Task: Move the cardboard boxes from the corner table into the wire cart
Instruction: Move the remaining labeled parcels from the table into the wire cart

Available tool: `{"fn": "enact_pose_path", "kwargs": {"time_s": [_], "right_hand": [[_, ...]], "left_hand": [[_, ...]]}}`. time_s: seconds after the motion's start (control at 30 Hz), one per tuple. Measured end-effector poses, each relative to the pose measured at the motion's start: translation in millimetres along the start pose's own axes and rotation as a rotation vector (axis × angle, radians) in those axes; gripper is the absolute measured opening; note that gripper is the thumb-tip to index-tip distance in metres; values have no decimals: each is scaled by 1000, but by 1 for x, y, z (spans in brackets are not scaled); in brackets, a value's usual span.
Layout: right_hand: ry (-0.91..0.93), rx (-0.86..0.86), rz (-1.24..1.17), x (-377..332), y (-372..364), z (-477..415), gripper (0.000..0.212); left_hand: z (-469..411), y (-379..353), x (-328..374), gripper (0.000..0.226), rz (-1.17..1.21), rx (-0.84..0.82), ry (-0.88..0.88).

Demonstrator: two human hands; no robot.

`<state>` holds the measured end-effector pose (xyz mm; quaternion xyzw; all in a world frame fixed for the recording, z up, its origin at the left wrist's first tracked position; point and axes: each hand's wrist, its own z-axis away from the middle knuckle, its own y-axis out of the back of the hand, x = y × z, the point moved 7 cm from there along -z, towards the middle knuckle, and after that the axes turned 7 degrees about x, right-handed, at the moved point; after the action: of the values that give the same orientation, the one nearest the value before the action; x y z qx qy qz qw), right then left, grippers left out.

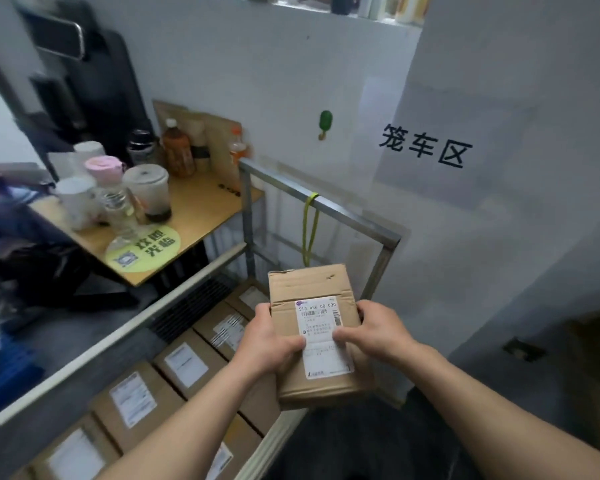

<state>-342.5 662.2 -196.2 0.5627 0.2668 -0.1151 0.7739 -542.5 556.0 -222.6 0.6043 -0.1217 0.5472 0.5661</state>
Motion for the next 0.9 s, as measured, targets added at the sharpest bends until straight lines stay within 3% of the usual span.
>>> {"fn": "enact_pose_path", "kwargs": {"time_s": [0.17,0.33,0.5,0.9], "right_hand": [[96,-88,67,-23,-22,-47,34],[185,-152,103,-34,-34,-105,39],[267,-221,131,-34,-59,-159,44],[279,-291,249,24,-173,-235,48]], "left_hand": [[-19,2,-17,75,47,96,74],[-46,-13,-22,71,99,213,188],[-75,-42,-38,83,133,285,288],[-133,-136,-140,95,203,248,479]]}}
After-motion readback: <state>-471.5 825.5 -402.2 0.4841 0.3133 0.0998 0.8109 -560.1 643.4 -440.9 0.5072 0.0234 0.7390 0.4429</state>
